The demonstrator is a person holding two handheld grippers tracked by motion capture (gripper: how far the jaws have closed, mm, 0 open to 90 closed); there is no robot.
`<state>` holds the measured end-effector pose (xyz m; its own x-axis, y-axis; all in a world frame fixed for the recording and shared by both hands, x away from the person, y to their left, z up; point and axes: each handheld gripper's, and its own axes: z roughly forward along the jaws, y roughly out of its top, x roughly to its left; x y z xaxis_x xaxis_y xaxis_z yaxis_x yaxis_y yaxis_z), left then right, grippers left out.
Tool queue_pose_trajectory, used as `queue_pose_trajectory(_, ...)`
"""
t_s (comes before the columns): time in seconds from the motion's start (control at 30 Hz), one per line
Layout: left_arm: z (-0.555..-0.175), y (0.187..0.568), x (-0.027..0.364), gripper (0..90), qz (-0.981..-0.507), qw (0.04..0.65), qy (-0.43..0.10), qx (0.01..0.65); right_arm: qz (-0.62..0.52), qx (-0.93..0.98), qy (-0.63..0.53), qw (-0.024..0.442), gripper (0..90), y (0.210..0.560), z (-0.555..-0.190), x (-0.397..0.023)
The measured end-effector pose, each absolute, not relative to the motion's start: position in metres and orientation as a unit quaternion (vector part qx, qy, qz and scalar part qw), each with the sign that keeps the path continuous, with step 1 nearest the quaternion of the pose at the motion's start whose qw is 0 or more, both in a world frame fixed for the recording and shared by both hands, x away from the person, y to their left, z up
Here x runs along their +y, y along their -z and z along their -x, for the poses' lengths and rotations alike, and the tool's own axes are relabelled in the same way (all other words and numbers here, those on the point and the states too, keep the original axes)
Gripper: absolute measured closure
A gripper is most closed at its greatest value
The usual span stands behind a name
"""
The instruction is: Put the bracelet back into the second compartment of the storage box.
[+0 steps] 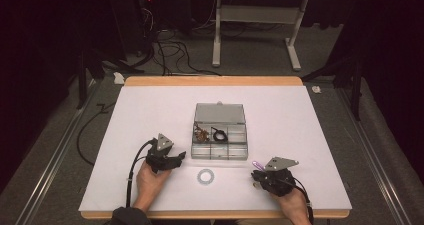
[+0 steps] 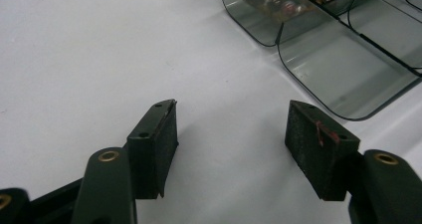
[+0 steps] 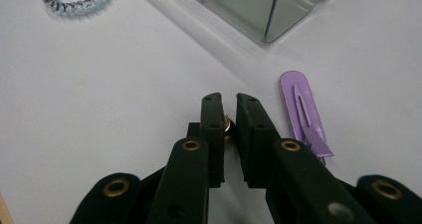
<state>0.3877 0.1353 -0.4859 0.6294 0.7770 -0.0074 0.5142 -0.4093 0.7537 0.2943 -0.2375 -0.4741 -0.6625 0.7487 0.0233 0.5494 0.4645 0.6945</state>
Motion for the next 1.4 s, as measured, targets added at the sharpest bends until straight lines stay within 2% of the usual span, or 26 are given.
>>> queue_pose_trajectory(0.77,-0.3877,0.4859,0.1354,37.6,-0.821,0.375,-0.175,0.393,-0.393,0.838,-0.35,0.146,83.9,0.4732,-0.2973,-0.2381)
queue_pose_trajectory(0.83,-0.3877,0.4859,0.1354,37.6,-0.821,0.375,-0.175,0.393,-0.39,0.838,-0.352,0.148,84.2,0.4727,-0.2983,-0.2384)
queue_pose_trajectory(0.9,-0.3877,0.4859,0.1354,37.6,-0.821,0.375,-0.175,0.393,-0.389,0.837,-0.355,0.149,88.2,0.472,-0.2983,-0.2387)
queue_pose_trajectory(1.4,-0.3877,0.4859,0.1354,37.6,-0.821,0.375,-0.175,0.393,-0.391,0.837,-0.354,0.147,88.7,0.4718,-0.301,-0.2393)
